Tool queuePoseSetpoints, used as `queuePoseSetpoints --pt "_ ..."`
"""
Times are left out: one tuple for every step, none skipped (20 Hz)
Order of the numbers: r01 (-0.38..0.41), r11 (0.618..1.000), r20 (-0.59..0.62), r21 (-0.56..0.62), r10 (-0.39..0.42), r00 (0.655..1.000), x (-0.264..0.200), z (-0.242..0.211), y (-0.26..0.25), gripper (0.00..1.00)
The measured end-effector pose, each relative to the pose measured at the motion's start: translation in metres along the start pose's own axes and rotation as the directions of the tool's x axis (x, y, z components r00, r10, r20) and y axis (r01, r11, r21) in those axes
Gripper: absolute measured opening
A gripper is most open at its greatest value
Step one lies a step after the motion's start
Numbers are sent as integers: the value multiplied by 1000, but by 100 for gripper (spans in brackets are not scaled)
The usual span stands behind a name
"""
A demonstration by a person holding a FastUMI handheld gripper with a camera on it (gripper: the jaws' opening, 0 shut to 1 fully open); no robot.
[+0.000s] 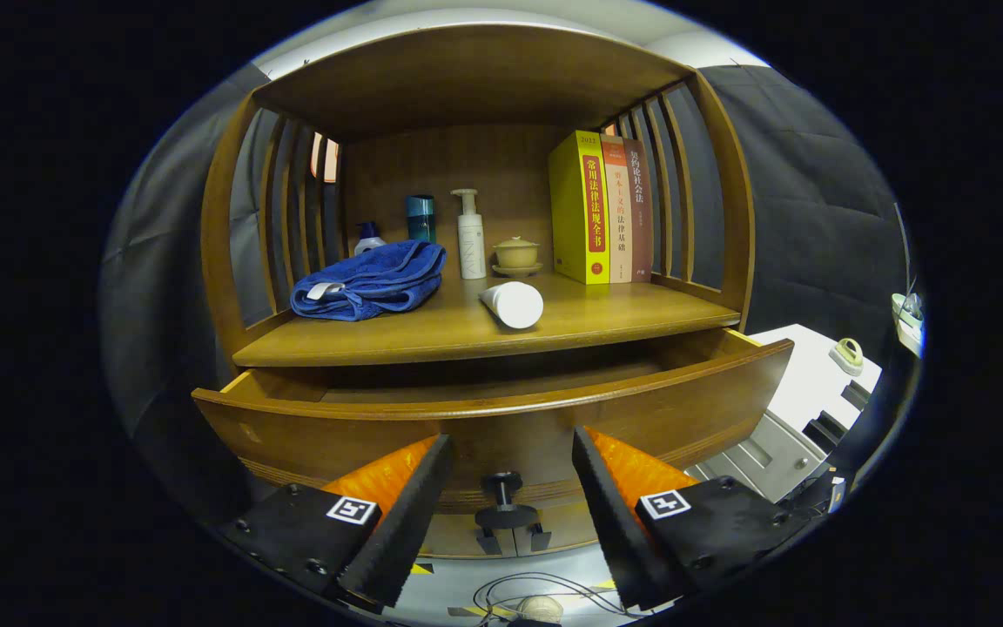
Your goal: Pull open the drawer, take out the items inside it, and place them on the countertop above the cabinet.
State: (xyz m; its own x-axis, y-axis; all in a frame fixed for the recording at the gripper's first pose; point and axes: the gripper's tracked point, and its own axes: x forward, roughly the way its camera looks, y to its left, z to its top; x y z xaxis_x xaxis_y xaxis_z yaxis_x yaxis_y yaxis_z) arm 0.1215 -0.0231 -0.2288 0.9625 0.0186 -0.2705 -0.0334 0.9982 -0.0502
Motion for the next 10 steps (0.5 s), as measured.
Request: queuePoseSetpoints --pt "0 1000 -3 4 0 1000 4 -1 1 94" --pt "-3 1000 -2 7 3 1000 8 1 1 94" --pt "-7 1000 -4 10 7 1000 11 1 1 94" --pt "-10 1000 -4 11 10 1000 15 2 1 94" --pt "-12 1000 -7 10 12 1000 18 1 2 94" --pt "-11 1000 -9 10 11 1000 21 2 1 94" --pt "-10 1000 -11 8 10 1000 24 3 1 94" --pt "-7 1000 -11 4 7 1000 28 4 1 94" --pt "-5 1000 -13 0 5 1000 31 5 2 94" --pt "-2 1000 -15 -4 2 1000 34 6 2 94"
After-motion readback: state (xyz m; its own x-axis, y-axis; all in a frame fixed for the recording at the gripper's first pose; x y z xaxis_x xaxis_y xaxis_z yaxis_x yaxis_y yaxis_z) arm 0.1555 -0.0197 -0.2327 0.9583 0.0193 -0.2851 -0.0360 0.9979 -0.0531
